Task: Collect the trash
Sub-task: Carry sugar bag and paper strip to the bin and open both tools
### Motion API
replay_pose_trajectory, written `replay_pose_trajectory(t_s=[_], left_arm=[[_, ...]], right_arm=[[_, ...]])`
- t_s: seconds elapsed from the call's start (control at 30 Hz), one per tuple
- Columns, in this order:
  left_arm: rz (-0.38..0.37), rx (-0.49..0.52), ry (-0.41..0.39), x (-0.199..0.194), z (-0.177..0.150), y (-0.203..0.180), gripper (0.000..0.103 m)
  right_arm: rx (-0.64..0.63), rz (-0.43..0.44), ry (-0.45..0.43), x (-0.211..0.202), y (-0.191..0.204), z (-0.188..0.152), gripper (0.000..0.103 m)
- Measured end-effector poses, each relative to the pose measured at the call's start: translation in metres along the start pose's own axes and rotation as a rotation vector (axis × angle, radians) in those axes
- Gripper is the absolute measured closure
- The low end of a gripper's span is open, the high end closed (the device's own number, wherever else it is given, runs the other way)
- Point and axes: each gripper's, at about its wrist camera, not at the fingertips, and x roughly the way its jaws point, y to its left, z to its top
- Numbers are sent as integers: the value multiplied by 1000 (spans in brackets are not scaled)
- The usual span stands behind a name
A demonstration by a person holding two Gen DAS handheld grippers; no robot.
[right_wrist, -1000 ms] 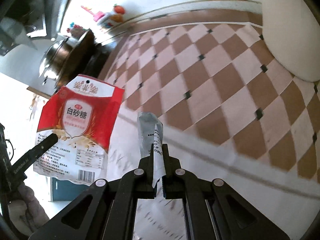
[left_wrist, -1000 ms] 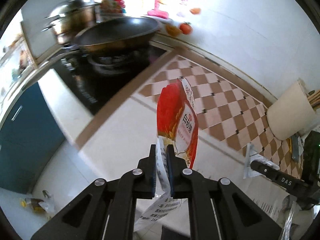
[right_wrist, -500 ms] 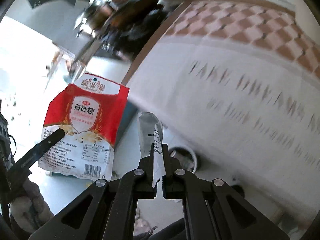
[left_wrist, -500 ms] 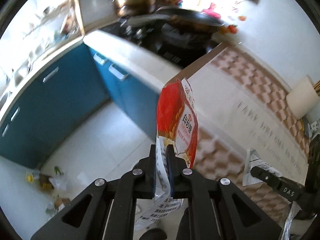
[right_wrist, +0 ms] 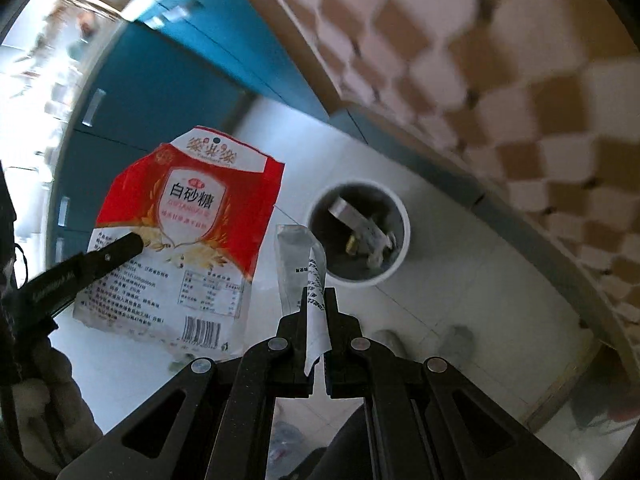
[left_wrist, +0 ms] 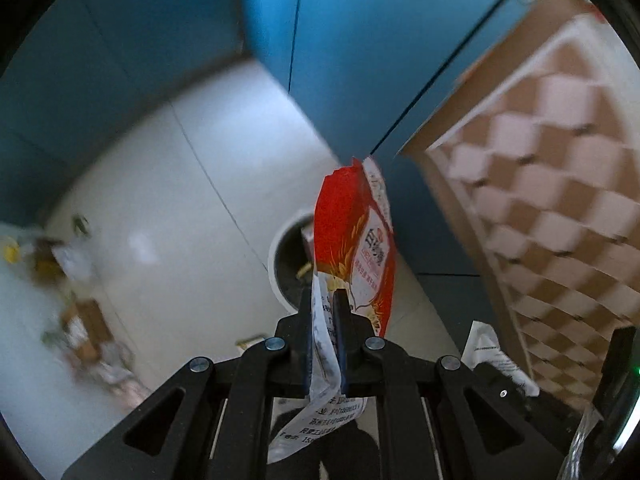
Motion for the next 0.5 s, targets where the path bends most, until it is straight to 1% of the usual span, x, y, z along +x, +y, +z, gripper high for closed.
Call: replay_pose_trajectory(t_s=[0.17, 0.2, 0.27, 0.3, 0.4, 0.43, 0.5], left_arm=[[-22, -37, 113, 127, 4, 21, 97], [-26, -39, 134, 156, 4, 25, 97], [-31, -38, 164, 195, 3, 28, 96], [-34, -33, 181, 218, 3, 29, 96], [-36, -15, 224, 260, 4, 28, 96], [-37, -11, 244, 272, 5, 28, 93], [-74, -30, 268, 286, 6, 28, 92]], right_arm=[[19, -40, 60, 116, -35, 5, 100], [22, -47, 67, 133, -40, 11, 100], [24, -63, 85, 176, -58, 18, 100], [25, -66, 93, 191, -67, 25, 100], [17, -86, 115, 243, -86, 36, 100], [17, -91, 122, 255, -91, 39, 100], [29, -90, 146, 282, -101, 45, 100]])
